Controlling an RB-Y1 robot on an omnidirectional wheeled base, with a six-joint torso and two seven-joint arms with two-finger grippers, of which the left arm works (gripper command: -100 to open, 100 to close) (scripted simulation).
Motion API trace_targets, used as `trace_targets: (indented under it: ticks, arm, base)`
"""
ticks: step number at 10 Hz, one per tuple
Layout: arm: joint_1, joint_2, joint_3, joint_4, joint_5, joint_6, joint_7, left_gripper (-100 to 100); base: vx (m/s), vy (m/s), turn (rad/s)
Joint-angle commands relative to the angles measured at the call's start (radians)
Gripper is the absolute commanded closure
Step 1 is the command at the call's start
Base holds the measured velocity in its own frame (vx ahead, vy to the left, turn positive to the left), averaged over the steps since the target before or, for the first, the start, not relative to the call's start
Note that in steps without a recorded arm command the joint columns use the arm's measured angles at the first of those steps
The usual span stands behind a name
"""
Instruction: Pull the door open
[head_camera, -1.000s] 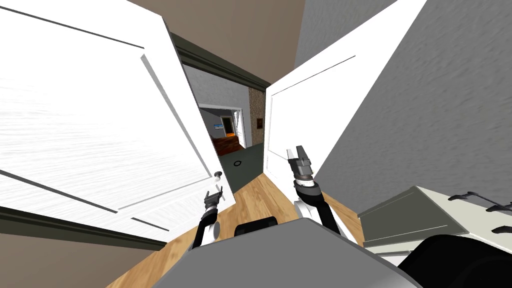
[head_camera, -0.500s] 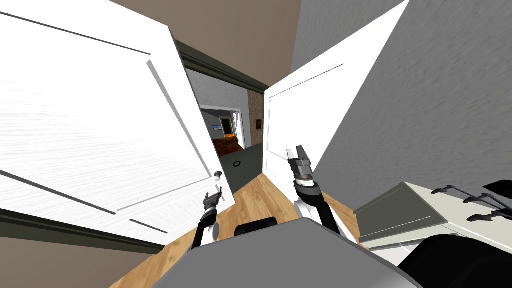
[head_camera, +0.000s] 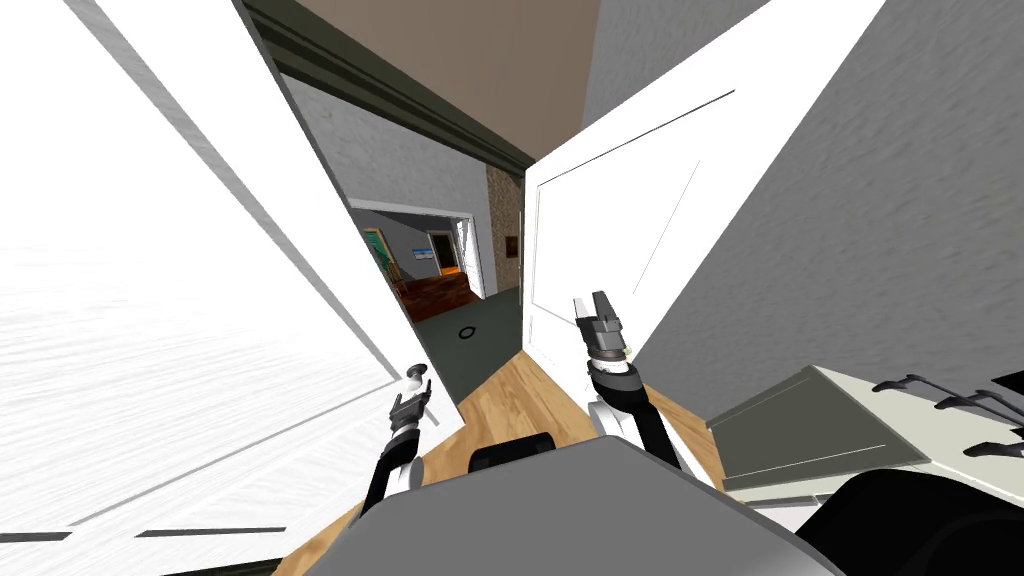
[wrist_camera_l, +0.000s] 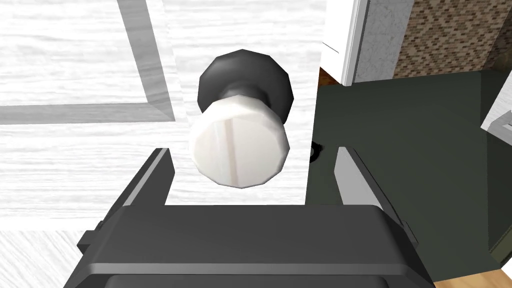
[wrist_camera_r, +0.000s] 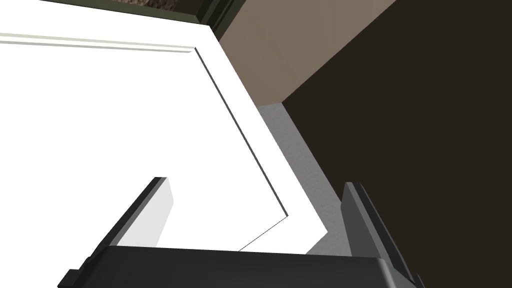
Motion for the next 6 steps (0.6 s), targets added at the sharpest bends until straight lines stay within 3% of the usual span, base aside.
trace_targets:
  ticks: [1,2,3,4,6]
  arm:
    - [-0.004,0.024,0.002,0.028,0.003,-0.012,0.033,-100]
    - [0.001,0.036,0.006,0.034,0.007,-0.016,0.047,-100]
    - [0.003,0.027,0.003,0.026,0.004,-0.015,0.035,-100]
    - [0.003,0.027,0.003,0.026,0.004,-0.015,0.035,100]
    - [0.003,0.027,0.003,0.026,0.004,-0.015,0.035,100]
  base:
    - [0.141,0.024,-0.077]
    - [0.153,0.051,-0.096]
    - [0.077,0.027,-0.021]
    - [-0.013,-0.001,0.03]
    - [-0.026,-0.005,-0.005]
